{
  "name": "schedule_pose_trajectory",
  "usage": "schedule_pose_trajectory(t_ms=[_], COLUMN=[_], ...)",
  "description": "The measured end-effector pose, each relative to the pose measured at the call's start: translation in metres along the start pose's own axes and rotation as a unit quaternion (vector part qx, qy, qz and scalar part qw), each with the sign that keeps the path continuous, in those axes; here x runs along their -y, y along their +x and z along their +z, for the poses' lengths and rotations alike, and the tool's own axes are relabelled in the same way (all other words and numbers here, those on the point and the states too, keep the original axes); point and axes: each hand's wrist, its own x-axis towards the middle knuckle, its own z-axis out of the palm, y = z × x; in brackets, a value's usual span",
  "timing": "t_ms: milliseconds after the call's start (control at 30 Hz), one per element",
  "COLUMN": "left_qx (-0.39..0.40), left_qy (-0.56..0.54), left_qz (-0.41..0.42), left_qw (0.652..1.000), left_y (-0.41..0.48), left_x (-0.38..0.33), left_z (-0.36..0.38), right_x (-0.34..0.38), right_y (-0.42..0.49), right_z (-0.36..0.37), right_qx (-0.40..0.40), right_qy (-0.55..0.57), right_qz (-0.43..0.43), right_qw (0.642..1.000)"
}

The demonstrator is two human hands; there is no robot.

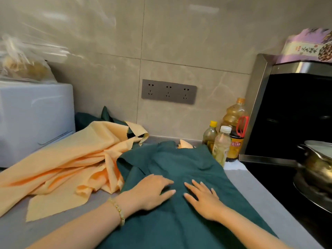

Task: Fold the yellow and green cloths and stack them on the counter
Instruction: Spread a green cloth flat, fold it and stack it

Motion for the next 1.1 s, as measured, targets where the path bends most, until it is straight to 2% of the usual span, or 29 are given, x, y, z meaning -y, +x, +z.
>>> schedule_pose_trajectory(t_ms=[133,233,300,400,467,533,633,700,733,800,867,1000,1100], left_qx=[-0.005,0.053,0.058,-0.037,-0.114,-0.150,-0.118,-0.023,0.030,0.122,0.168,0.169,0.107], left_qy=[0.032,0.146,0.243,0.349,0.360,0.320,0.193,0.068,0.015,-0.032,-0.013,0.030,0.034], left_qz=[-0.019,-0.076,-0.134,-0.248,-0.316,-0.337,-0.237,-0.154,-0.117,-0.057,-0.012,0.039,0.057], left_qw=[0.999,0.985,0.959,0.903,0.870,0.873,0.945,0.985,0.993,0.990,0.986,0.984,0.992], left_y=[-0.006,-0.007,-0.004,0.002,0.003,0.002,-0.003,-0.022,-0.036,-0.069,-0.098,-0.129,-0.140], left_x=[-0.001,0.011,0.032,0.061,0.071,0.068,0.042,0.016,0.002,-0.020,-0.033,-0.052,-0.059], left_z=[-0.005,-0.003,-0.005,-0.034,-0.064,-0.087,-0.091,-0.079,-0.073,-0.059,-0.047,-0.026,-0.013], right_x=[-0.014,-0.016,-0.016,-0.016,-0.016,-0.014,-0.006,0.004,0.009,0.017,0.019,0.015,0.021], right_y=[0.000,0.004,0.004,0.000,-0.004,-0.011,-0.033,-0.059,-0.075,-0.108,-0.134,-0.157,-0.160], right_z=[0.013,0.012,0.012,0.010,0.008,0.005,-0.003,-0.011,-0.016,-0.021,-0.021,-0.013,-0.009], right_qx=[-0.030,-0.028,-0.021,-0.018,-0.014,-0.016,-0.043,-0.042,-0.027,0.006,0.015,-0.009,-0.025], right_qy=[0.000,0.001,0.001,0.000,0.007,0.017,0.050,0.087,0.095,0.069,0.009,-0.063,-0.078], right_qz=[0.035,0.038,0.041,0.037,0.038,0.034,-0.021,-0.094,-0.131,-0.191,-0.228,-0.258,-0.251], right_qw=[0.999,0.999,0.999,0.999,0.999,0.999,0.998,0.991,0.986,0.979,0.974,0.964,0.965])
